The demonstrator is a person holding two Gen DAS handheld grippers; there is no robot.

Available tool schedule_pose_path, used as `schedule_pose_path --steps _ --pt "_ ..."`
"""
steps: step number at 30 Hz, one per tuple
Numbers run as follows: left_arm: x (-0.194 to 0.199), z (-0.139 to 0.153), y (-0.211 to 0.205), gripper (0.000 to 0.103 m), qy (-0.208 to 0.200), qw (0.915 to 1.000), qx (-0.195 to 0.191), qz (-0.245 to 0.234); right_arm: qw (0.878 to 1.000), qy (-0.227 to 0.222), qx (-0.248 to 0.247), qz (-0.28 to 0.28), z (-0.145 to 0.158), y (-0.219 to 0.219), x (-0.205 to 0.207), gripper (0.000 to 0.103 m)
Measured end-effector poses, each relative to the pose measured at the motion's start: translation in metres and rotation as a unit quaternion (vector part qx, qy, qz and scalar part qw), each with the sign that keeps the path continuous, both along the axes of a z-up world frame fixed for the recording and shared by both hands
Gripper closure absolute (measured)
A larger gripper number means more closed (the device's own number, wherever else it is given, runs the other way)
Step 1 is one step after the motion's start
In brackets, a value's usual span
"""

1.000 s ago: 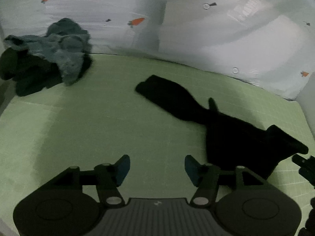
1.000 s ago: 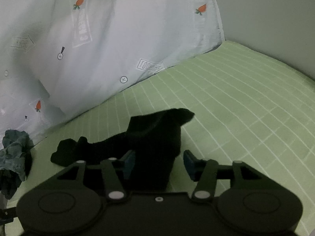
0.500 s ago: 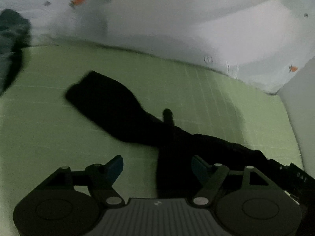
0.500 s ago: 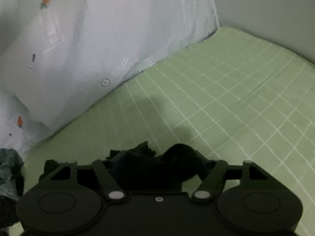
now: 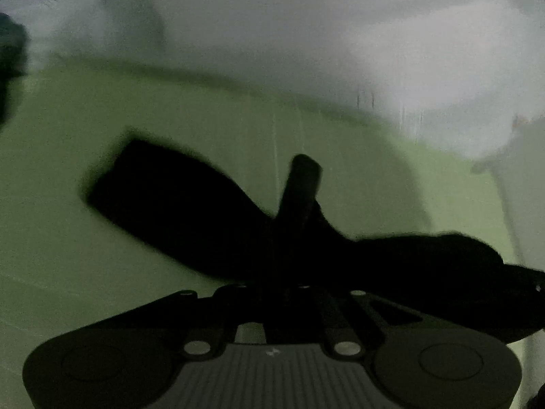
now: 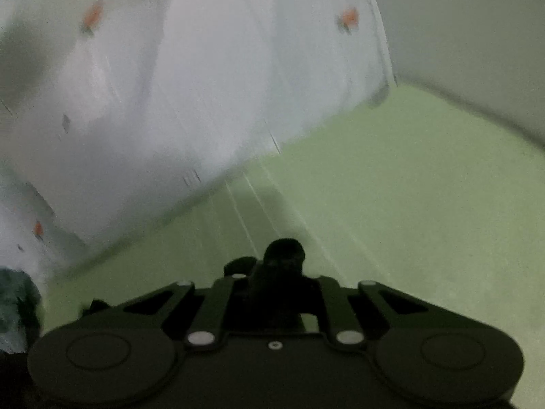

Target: Fold clothes

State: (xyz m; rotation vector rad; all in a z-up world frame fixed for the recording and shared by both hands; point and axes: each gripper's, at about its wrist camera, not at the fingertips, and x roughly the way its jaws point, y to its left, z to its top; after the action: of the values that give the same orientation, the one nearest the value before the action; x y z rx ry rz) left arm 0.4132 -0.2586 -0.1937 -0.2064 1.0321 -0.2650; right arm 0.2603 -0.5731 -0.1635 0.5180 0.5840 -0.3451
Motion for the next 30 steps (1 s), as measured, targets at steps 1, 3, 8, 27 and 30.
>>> schedule_pose_path --steps 1,3,8,27,30 --pt "0.0 0.019 0.006 0.098 -0.028 0.9995 -0.002 0.011 1.0 -0.022 -0.008 0.001 0.015 -0.002 0.002 0.092" --pt "-0.008 0.062 0.02 0.098 -0.096 0.9947 -0.008 0.036 0.997 -0.071 -0.029 0.004 0.049 -0.003 0.002 0.092" --pt "-0.05 0.152 0.063 0.097 -0.25 0.9644 -0.029 0.08 0.972 -0.22 -0.081 0.01 0.137 0.004 -0.022 0.092" --pt "-0.152 -0.008 0.195 0.081 0.014 0.9609 0.106 0.256 0.993 0.093 0.07 -0.011 -0.018 0.034 -0.078 0.061" --pt "-0.144 -0.006 0.192 0.074 0.011 0.9637 0.119 0.239 0.994 0.089 0.067 -0.013 -0.018 0.046 -0.072 0.06"
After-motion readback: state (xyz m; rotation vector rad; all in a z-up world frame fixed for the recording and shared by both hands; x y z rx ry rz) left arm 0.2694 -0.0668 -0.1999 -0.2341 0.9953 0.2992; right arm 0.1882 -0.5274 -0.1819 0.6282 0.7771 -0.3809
